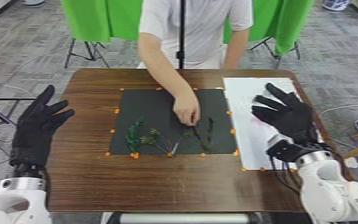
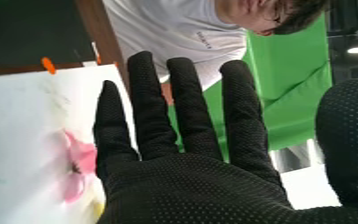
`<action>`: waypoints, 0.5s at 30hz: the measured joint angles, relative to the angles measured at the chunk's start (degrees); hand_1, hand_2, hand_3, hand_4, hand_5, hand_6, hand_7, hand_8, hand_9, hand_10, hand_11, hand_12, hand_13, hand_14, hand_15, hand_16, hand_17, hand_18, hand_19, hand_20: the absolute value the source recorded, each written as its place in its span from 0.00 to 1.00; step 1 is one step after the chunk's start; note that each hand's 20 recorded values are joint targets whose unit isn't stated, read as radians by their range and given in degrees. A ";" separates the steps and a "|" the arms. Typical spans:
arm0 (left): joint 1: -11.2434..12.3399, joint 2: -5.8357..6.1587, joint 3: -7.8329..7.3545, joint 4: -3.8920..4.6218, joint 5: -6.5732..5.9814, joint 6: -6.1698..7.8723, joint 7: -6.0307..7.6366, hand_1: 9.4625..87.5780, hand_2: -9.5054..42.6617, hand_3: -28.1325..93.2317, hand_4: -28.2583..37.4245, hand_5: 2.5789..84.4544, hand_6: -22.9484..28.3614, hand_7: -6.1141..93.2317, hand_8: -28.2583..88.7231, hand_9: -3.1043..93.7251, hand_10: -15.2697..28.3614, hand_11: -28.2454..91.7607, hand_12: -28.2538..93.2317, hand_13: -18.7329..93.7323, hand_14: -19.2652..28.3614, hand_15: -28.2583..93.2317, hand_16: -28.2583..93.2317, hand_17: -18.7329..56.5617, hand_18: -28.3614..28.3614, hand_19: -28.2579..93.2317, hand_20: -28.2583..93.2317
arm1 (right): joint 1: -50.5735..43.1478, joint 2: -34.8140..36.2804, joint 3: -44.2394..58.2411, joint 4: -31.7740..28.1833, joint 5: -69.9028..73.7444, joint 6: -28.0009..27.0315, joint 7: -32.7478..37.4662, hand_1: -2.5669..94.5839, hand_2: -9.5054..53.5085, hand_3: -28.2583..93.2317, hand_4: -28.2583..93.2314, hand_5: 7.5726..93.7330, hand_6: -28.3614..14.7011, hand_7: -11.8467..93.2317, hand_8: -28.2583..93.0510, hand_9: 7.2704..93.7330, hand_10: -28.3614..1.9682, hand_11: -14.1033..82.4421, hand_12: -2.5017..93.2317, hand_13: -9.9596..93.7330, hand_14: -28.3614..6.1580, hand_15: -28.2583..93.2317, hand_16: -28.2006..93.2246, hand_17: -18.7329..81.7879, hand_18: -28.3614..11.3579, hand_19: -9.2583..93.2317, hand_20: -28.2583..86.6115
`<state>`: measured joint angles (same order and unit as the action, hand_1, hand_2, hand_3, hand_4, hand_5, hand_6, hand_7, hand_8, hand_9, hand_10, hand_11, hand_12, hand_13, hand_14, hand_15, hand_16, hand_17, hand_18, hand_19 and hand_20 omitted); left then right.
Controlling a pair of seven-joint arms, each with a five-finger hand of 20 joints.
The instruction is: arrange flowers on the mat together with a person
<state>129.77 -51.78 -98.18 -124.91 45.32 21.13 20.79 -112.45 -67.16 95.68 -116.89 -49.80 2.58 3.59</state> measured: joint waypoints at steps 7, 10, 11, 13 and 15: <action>-0.05 0.00 0.00 0.01 0.00 0.00 -0.03 0.12 0.29 0.87 0.00 0.36 0.51 0.14 0.18 0.38 0.74 0.41 0.32 0.38 0.92 0.65 0.16 0.15 0.89 0.61 0.37 | -1.69 -0.81 1.26 -0.06 -2.41 -0.32 -0.40 0.18 0.24 0.90 0.01 0.40 0.72 0.27 0.13 0.44 0.40 0.31 0.19 0.44 0.26 0.62 0.35 0.23 0.18 0.53 0.44; -0.05 0.14 0.03 0.01 -0.06 0.08 0.09 0.12 0.29 0.87 0.00 0.36 0.51 0.14 0.18 0.38 0.74 0.41 0.32 0.38 0.92 0.65 0.16 0.15 0.89 0.61 0.37 | -2.01 -0.74 1.12 -0.40 -6.60 1.30 -0.89 0.19 0.23 0.90 0.01 0.40 0.72 0.27 0.13 0.44 0.39 0.32 0.19 0.45 0.27 0.64 0.34 0.24 0.17 0.55 0.45; -0.05 0.21 0.08 0.01 -0.09 0.12 0.17 0.12 0.29 0.87 0.00 0.36 0.51 0.14 0.18 0.38 0.74 0.41 0.32 0.38 0.92 0.65 0.16 0.15 0.89 0.61 0.37 | -2.05 -0.69 1.10 -0.52 -8.02 2.02 -1.03 0.19 0.23 0.90 0.01 0.40 0.72 0.27 0.13 0.44 0.39 0.32 0.19 0.45 0.27 0.65 0.34 0.24 0.16 0.56 0.45; -0.03 0.30 0.19 0.01 -0.15 0.22 0.39 0.12 0.29 0.87 0.00 0.36 0.51 0.14 0.18 0.38 0.74 0.41 0.32 0.38 0.92 0.65 0.16 0.15 0.89 0.62 0.37 | -2.09 -0.60 1.13 -0.69 -10.18 3.20 -1.12 0.20 0.22 0.90 0.01 0.40 0.72 0.28 0.13 0.44 0.39 0.33 0.19 0.45 0.27 0.67 0.34 0.25 0.15 0.58 0.46; 0.06 0.32 0.22 0.01 -0.16 0.25 0.50 0.12 0.29 0.87 0.00 0.36 0.51 0.14 0.18 0.38 0.74 0.41 0.32 0.38 0.92 0.65 0.16 0.15 0.89 0.62 0.37 | -2.19 -0.48 1.36 -0.84 -11.20 3.75 -1.12 0.20 0.21 0.90 0.02 0.40 0.72 0.28 0.13 0.44 0.39 0.33 0.19 0.46 0.27 0.68 0.33 0.25 0.14 0.59 0.46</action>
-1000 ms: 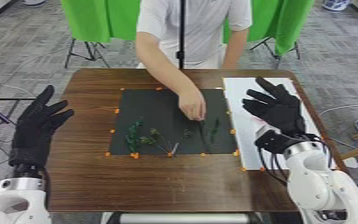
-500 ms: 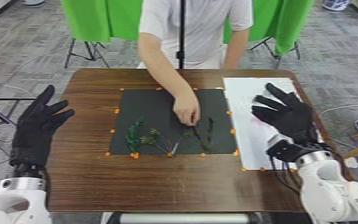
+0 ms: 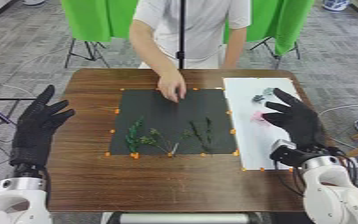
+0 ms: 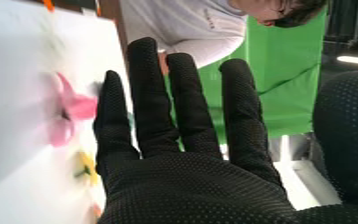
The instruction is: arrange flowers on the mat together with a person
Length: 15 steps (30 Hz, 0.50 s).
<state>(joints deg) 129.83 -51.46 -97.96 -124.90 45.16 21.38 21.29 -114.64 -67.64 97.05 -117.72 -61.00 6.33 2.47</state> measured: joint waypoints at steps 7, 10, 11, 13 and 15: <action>0.64 -0.02 -0.08 -0.08 0.04 0.03 0.04 0.12 0.29 0.87 0.00 0.36 0.51 0.14 0.17 0.38 0.74 0.41 0.32 0.38 0.92 0.65 0.16 0.15 0.89 0.62 0.37 | -0.75 0.47 1.29 -0.30 -7.54 0.28 0.97 0.21 0.19 0.88 0.02 0.39 0.72 0.29 0.13 0.45 0.35 0.42 0.22 0.48 0.28 0.77 0.33 0.28 0.13 0.64 0.47; 0.68 -0.05 -0.19 -0.09 0.08 0.03 0.03 0.12 0.29 0.87 0.00 0.36 0.51 0.14 0.17 0.38 0.74 0.41 0.32 0.38 0.93 0.65 0.16 0.15 0.89 0.62 0.37 | -0.61 1.83 0.24 -0.24 -16.13 2.28 2.12 0.22 0.16 0.88 0.03 0.38 0.72 0.29 0.13 0.46 0.34 0.49 0.23 0.51 0.29 0.80 0.33 0.31 0.12 0.67 0.48; 0.68 -0.05 -0.26 -0.10 0.08 0.03 0.02 0.12 0.29 0.87 0.00 0.36 0.51 0.14 0.17 0.38 0.74 0.41 0.32 0.38 0.93 0.65 0.16 0.15 0.89 0.62 0.37 | -0.29 2.81 -1.00 -0.14 -19.16 4.24 3.07 0.23 0.15 0.88 0.03 0.38 0.72 0.29 0.13 0.46 0.34 0.52 0.23 0.52 0.30 0.80 0.33 0.31 0.12 0.68 0.48; 0.68 -0.05 -0.40 -0.13 0.09 0.03 -0.01 0.12 0.29 0.87 0.00 0.36 0.51 0.14 0.17 0.38 0.74 0.41 0.32 0.38 0.93 0.65 0.16 0.15 0.89 0.62 0.37 | 1.13 5.52 -4.73 0.25 -25.09 9.46 6.58 0.24 0.14 0.88 0.03 0.37 0.72 0.30 0.13 0.47 0.33 0.55 0.24 0.54 0.30 0.81 0.33 0.33 0.12 0.69 0.48; 0.68 -0.05 -0.53 -0.15 0.09 0.03 -0.01 0.12 0.29 0.87 0.00 0.36 0.52 0.14 0.17 0.38 0.74 0.42 0.32 0.38 0.93 0.65 0.16 0.15 0.89 0.62 0.37 | 3.16 8.00 -7.72 0.76 -30.51 12.44 11.32 0.25 0.13 0.88 0.03 0.37 0.73 0.30 0.13 0.48 0.32 0.57 0.24 0.55 0.31 0.82 0.34 0.34 0.12 0.70 0.48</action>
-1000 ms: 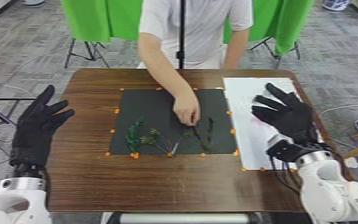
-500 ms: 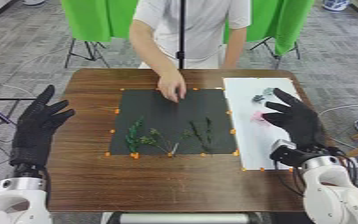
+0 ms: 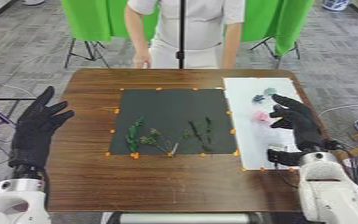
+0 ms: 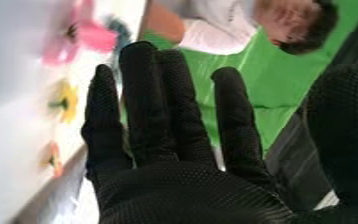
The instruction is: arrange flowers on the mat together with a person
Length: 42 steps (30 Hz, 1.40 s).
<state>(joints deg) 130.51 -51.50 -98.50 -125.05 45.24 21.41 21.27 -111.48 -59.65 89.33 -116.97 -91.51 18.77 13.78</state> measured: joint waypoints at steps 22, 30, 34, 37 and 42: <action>0.63 0.93 -1.12 -0.21 -0.66 0.32 1.23 0.13 0.30 0.87 0.00 0.36 0.52 0.14 0.17 0.38 0.74 0.41 0.32 0.38 0.93 0.65 0.16 0.15 0.89 0.62 0.37 | 18.96 9.70 -17.13 11.55 -38.40 -14.60 16.53 0.31 0.06 0.86 0.04 0.38 0.77 0.37 0.11 0.55 0.37 0.61 0.24 0.64 0.37 0.82 0.36 0.38 0.14 0.74 0.46; -0.24 0.93 -1.08 -0.20 -0.60 0.31 0.97 0.13 0.30 0.87 0.00 0.36 0.52 0.14 0.17 0.38 0.74 0.41 0.32 0.38 0.93 0.66 0.16 0.15 0.89 0.62 0.37 | 22.47 12.00 -20.91 14.36 -42.41 -17.72 17.30 0.32 0.06 0.87 0.05 0.39 0.78 0.42 0.10 0.58 0.38 0.60 0.23 0.67 0.40 0.80 0.36 0.38 0.15 0.73 0.45; -0.27 0.82 -1.24 -0.20 -0.55 0.28 0.82 0.13 0.30 0.87 0.00 0.36 0.52 0.14 0.17 0.38 0.75 0.41 0.32 0.38 0.93 0.65 0.16 0.15 0.89 0.62 0.37 | 24.39 13.24 -24.20 16.73 -45.33 -17.82 17.61 0.34 0.04 0.87 0.05 0.43 0.78 0.45 0.09 0.62 0.43 0.57 0.23 0.70 0.45 0.78 0.36 0.38 0.16 0.73 0.45; -0.30 0.76 -1.32 -0.21 -0.61 0.28 0.81 0.13 0.30 0.87 0.00 0.36 0.52 0.14 0.17 0.38 0.75 0.41 0.32 0.38 0.93 0.66 0.16 0.15 0.89 0.62 0.37 | 25.92 14.00 -26.99 18.37 -48.20 -17.70 17.81 0.35 0.04 0.87 0.04 0.44 0.78 0.46 0.08 0.65 0.45 0.57 0.23 0.72 0.49 0.77 0.36 0.37 0.18 0.72 0.45; -0.44 0.97 -1.18 -0.20 -0.83 0.30 0.98 0.13 0.30 0.87 0.00 0.36 0.52 0.14 0.17 0.38 0.74 0.41 0.32 0.38 0.93 0.66 0.16 0.15 0.89 0.62 0.37 | 27.73 14.49 -29.60 20.07 -49.77 -17.32 17.10 0.44 0.01 0.86 0.01 0.50 0.77 0.54 0.16 0.75 0.65 0.51 0.30 0.79 0.63 0.73 0.38 0.40 0.28 0.73 0.46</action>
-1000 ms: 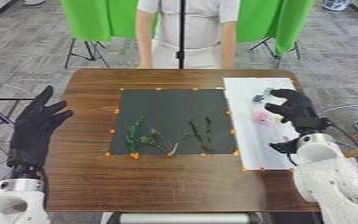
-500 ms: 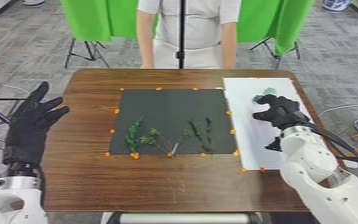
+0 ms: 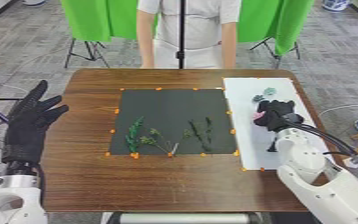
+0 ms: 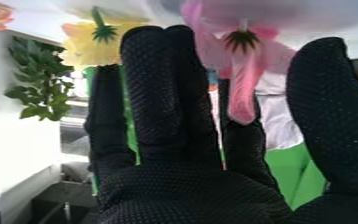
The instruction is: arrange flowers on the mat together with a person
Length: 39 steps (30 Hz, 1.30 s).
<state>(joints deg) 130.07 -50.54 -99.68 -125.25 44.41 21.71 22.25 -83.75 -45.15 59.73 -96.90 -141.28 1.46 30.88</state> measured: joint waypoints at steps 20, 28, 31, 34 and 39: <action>0.34 1.07 -0.44 -0.45 -0.01 -0.04 -0.64 0.14 0.30 0.87 0.00 0.36 0.52 0.14 0.18 0.38 0.75 0.41 0.32 0.38 0.93 0.66 0.16 0.15 0.89 0.62 0.37 | 2.94 1.01 -5.02 3.24 -3.81 13.67 -0.32 0.62 0.00 0.79 0.00 0.72 0.74 0.58 0.19 0.91 0.87 0.39 0.46 0.87 0.80 0.66 0.48 0.44 0.37 0.75 0.46; -0.31 2.51 -2.18 -1.27 -0.05 -1.32 -1.43 0.14 0.30 0.86 0.00 0.36 0.52 0.14 0.18 0.38 0.75 0.41 0.32 0.38 0.94 0.66 0.16 0.15 0.89 0.62 0.37 | 7.45 1.56 -11.97 -0.66 0.36 19.61 -3.52 0.62 0.00 0.79 0.00 0.73 0.74 0.57 0.20 0.92 0.86 0.38 0.46 0.87 0.78 0.66 0.49 0.44 0.42 0.73 0.46; -1.58 2.70 -2.37 -1.45 0.23 -2.25 -2.15 0.15 0.31 0.85 0.00 0.36 0.53 0.13 0.18 0.39 0.76 0.41 0.32 0.39 0.95 0.66 0.16 0.15 0.90 0.62 0.37 | 13.12 0.30 -18.40 -0.98 2.80 19.82 -7.38 0.62 0.00 0.78 0.00 0.72 0.74 0.56 0.20 0.91 0.86 0.38 0.46 0.86 0.77 0.66 0.49 0.44 0.43 0.72 0.46; -3.66 2.70 -2.29 -1.46 0.75 -3.36 -3.21 0.16 0.33 0.84 0.00 0.36 0.54 0.12 0.18 0.39 0.78 0.40 0.32 0.39 0.98 0.66 0.16 0.15 0.91 0.63 0.37 | 18.09 -3.57 -22.50 -0.11 3.74 18.91 -11.82 0.63 0.00 0.78 0.00 0.71 0.75 0.56 0.20 0.91 0.87 0.38 0.46 0.86 0.77 0.67 0.48 0.45 0.45 0.71 0.45; -9.52 2.74 0.93 -0.68 1.73 -4.56 -4.44 0.17 0.37 0.81 0.03 0.34 0.57 0.09 0.19 0.36 0.82 0.36 0.33 0.41 1.00 0.62 0.18 0.14 0.97 0.65 0.36 | 23.76 -14.16 -26.00 4.64 3.48 16.32 -17.89 0.64 0.00 0.77 0.00 0.69 0.75 0.56 0.18 0.89 0.87 0.39 0.44 0.84 0.75 0.68 0.47 0.45 0.47 0.70 0.46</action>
<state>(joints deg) 120.55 -47.80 -98.75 -125.94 46.14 17.15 17.81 -60.00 -59.32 33.73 -92.26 -137.80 17.78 12.99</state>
